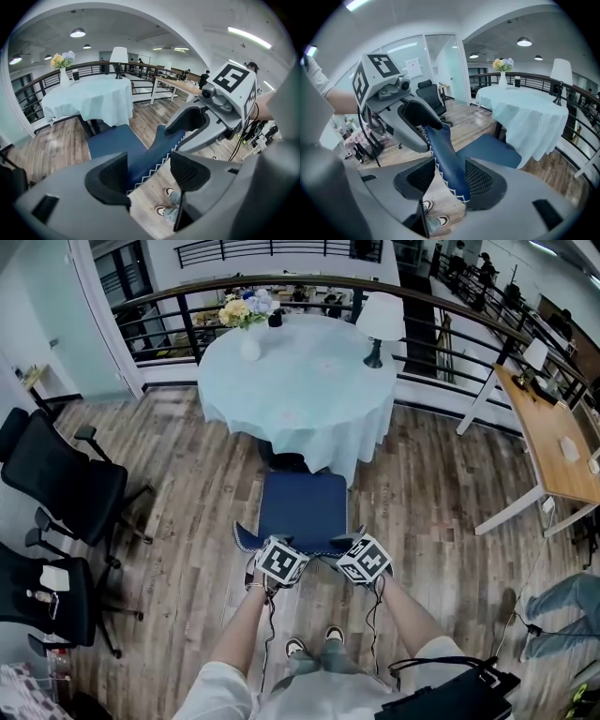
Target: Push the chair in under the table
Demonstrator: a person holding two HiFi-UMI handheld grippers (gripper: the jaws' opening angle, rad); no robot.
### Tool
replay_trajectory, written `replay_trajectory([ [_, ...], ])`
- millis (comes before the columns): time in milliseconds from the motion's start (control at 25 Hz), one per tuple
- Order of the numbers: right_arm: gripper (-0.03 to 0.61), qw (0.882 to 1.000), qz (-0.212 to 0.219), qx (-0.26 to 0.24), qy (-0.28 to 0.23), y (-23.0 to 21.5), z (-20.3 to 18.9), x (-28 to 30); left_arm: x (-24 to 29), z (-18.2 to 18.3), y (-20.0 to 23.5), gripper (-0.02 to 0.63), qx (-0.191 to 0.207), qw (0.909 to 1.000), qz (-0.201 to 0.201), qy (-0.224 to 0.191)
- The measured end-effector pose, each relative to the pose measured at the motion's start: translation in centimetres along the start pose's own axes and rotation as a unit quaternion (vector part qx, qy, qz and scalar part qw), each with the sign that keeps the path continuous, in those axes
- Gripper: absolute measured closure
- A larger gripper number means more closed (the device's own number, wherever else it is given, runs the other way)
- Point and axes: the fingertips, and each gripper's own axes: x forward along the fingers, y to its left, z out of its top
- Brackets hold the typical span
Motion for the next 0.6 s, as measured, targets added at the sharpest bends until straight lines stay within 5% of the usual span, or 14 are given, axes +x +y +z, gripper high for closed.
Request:
replay_trajectory([
  [600, 0.377, 1.0, 0.008, -0.008, -0.005, -3.9, 1.9, 0.7, 1.7, 3.0, 2.6, 0.33, -0.001, 1.0, 0.002, 0.002],
])
